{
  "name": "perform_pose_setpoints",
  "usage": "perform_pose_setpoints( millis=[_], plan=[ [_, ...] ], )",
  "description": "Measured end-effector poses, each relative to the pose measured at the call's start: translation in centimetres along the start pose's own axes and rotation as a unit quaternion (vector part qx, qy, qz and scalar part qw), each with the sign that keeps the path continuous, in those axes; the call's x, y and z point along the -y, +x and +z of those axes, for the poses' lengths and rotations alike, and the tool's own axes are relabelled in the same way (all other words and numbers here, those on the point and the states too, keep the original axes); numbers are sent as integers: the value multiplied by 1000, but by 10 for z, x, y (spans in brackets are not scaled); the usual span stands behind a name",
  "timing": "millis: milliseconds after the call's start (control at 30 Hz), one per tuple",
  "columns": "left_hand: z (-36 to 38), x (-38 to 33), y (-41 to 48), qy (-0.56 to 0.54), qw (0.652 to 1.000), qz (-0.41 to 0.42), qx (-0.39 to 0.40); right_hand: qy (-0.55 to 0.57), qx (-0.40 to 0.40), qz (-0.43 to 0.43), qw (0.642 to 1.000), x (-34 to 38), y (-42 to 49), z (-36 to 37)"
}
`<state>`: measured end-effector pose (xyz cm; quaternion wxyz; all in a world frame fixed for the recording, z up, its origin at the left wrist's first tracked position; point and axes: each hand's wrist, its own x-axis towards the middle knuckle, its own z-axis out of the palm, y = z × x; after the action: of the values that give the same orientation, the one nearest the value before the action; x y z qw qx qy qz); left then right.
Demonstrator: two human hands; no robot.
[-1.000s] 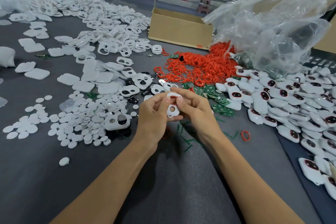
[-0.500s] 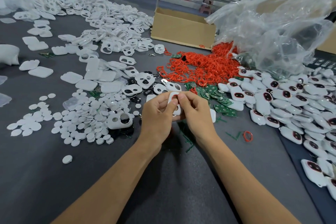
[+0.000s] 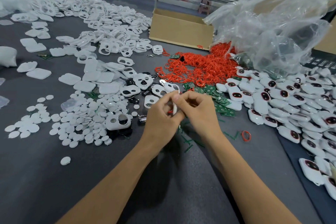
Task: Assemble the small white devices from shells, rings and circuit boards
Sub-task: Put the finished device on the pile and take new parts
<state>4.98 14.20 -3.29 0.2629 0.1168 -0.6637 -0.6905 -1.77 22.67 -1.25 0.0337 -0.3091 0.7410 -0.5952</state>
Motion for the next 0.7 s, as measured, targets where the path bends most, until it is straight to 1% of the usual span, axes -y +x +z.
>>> perform_pose_setpoints(
  millis=[33,67,100,133,167,200,267,300,367,433,533,600,700],
  plan=[
    [0,0,0,1,1000,-3,-2,-27,11,-16,999,-1,0,1],
    [-1,0,0,-12,1000,-12,-12,-27,12,-23,999,0,0,1],
    [-2,0,1,-34,999,-26,-23,-14,1,-26,1000,0,0,0],
    [-3,0,2,-58,997,-41,-34,-18,-27,-35,999,-1,0,-1],
    [-4,0,2,-76,994,-56,-46,-45,-62,-49,996,-3,2,-4],
    [-5,1,3,-86,992,-69,-58,-96,-95,-64,989,-6,4,-8],
    [-6,2,5,-96,989,-84,-80,-193,-119,-82,970,-12,7,-16],
    [-7,2,5,-101,987,-89,-89,-229,-108,-83,964,-15,8,-18],
    [-7,2,6,-104,984,-97,-106,-299,-62,-82,949,-20,10,-20],
    [-8,2,6,-96,983,-103,-120,-365,-24,-88,926,-25,10,-17],
    [-9,2,6,-92,982,-103,-126,-427,9,-81,901,-30,14,-12],
    [-9,1,5,-85,984,-100,-122,-427,13,-65,902,-31,17,-11],
    [-8,1,5,-79,984,-104,-121,-376,5,-29,926,-29,21,-13]
  ],
)
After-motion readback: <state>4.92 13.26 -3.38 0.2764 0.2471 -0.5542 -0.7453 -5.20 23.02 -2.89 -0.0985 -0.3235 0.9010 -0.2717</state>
